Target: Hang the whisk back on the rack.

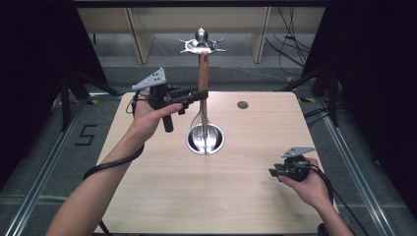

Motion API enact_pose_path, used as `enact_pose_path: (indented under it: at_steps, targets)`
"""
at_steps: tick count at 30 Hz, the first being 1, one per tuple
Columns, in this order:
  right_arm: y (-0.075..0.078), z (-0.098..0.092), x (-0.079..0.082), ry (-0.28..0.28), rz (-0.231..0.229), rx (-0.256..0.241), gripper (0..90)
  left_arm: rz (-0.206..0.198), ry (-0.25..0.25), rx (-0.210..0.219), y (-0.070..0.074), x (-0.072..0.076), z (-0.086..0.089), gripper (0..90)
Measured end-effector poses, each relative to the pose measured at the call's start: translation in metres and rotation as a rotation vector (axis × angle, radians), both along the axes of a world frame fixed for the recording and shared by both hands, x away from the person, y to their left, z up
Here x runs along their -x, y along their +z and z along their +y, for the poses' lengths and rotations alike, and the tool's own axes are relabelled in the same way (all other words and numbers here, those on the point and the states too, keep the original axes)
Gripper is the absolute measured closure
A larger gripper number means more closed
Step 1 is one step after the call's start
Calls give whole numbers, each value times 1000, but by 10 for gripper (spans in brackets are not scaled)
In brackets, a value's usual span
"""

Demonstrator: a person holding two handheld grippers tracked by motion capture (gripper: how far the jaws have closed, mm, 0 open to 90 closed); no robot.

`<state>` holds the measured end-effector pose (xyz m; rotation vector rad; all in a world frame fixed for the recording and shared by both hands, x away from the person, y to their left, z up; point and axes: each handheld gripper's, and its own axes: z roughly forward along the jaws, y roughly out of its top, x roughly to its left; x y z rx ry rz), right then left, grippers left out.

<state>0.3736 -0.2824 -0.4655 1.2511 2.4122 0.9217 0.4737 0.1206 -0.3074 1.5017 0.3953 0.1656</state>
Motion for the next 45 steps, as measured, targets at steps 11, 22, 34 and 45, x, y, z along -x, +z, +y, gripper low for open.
enact_pose_path:
  at_steps: [11, 22, 34, 45]
  targets:
    - [0, -1, -1, 6, 1, 10, 667, 9, 4, 6, -2, -5, 2, 718]
    - [0, -1, -1, 7, 1, 11, 667, 36, 20, 21, -4, -8, 3, 686]
    - [1, 1, 1, -12, 29, -4, 666, -12, 110, -19, 0, 1, 11, 565]
    - [2, 1, 1, -13, 20, -2, 665, -89, 230, -171, 3, 23, 20, 495]
